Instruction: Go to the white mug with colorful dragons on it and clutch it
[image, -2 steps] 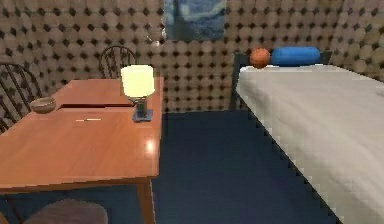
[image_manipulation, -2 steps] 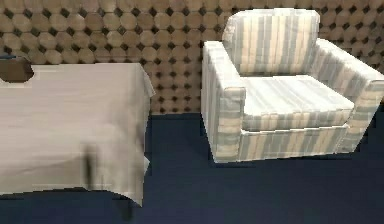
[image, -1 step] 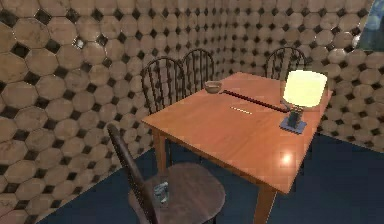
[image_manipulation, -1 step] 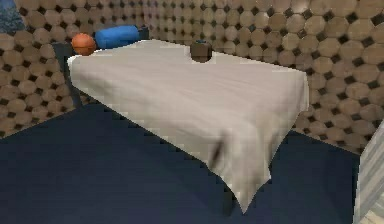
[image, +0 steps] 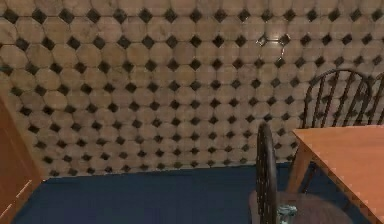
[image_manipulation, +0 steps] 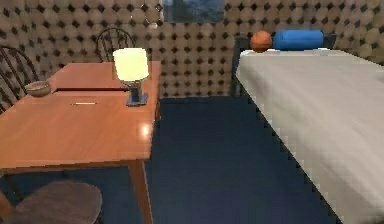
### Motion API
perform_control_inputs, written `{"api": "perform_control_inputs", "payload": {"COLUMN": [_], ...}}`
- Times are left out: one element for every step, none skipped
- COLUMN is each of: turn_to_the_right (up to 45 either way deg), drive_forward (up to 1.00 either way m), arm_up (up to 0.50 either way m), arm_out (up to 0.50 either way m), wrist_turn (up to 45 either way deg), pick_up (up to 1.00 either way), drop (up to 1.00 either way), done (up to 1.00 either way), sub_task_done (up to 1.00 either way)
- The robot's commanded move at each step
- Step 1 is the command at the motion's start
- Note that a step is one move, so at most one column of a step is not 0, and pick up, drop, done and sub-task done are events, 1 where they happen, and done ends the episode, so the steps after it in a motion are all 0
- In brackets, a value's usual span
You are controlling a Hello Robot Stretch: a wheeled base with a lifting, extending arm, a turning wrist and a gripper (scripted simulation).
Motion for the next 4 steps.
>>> {"api": "perform_control_inputs", "payload": {"turn_to_the_right": [-12.0, 45.0, 45.0, 15.0], "drive_forward": [0.00, 0.00, 0.00, 0.00], "arm_up": [0.00, 0.00, 0.00, 0.00], "arm_out": [0.00, 0.00, 0.00, 0.00], "wrist_turn": [0.0, 0.0, 0.0, 0.0], "pick_up": [0.00, 0.00, 0.00, 0.00], "drop": [0.00, 0.00, 0.00, 0.00], "done": [0.00, 0.00, 0.00, 0.00], "sub_task_done": [0.00, 0.00, 0.00, 0.00]}}
